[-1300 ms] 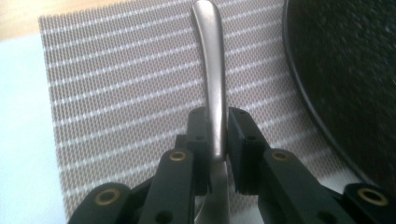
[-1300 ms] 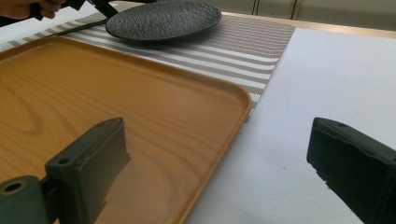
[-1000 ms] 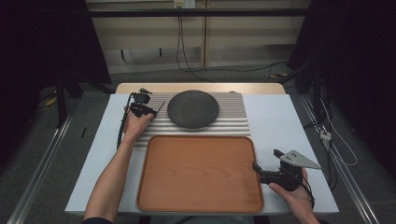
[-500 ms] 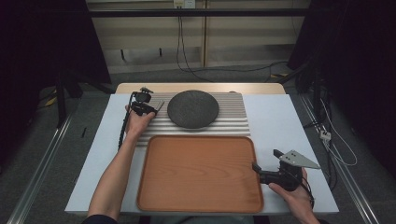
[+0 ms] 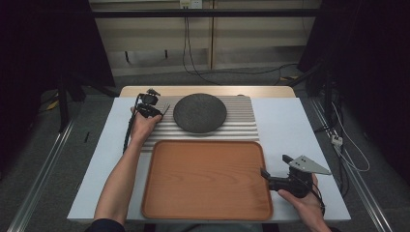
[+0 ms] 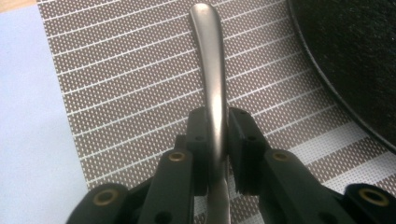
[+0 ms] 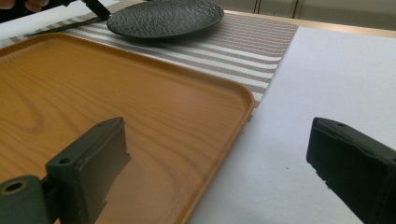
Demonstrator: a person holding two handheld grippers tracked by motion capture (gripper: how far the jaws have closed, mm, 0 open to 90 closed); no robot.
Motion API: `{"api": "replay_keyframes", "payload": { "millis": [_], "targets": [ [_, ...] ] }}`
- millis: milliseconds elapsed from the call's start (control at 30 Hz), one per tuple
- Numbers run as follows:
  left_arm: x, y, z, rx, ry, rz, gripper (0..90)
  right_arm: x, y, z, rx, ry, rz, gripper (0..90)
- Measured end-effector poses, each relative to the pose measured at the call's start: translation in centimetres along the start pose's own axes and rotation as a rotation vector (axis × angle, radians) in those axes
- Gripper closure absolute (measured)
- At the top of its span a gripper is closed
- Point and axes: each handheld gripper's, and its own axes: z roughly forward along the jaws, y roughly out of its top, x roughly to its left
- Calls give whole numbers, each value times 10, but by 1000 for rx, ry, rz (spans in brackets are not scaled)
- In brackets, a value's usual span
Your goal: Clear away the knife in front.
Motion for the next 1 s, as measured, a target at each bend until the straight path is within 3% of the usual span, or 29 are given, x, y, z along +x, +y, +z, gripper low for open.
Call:
{"api": "replay_keyframes", "payload": {
  "millis": [600,1000],
  "targets": [
    [4,-2,-4,19,-20,-16,801,0,0,0,3,-3,6,51],
    [7,-5,-12,19,-25,4,801,1,0,1,7,0,4,51]
  ]
}}
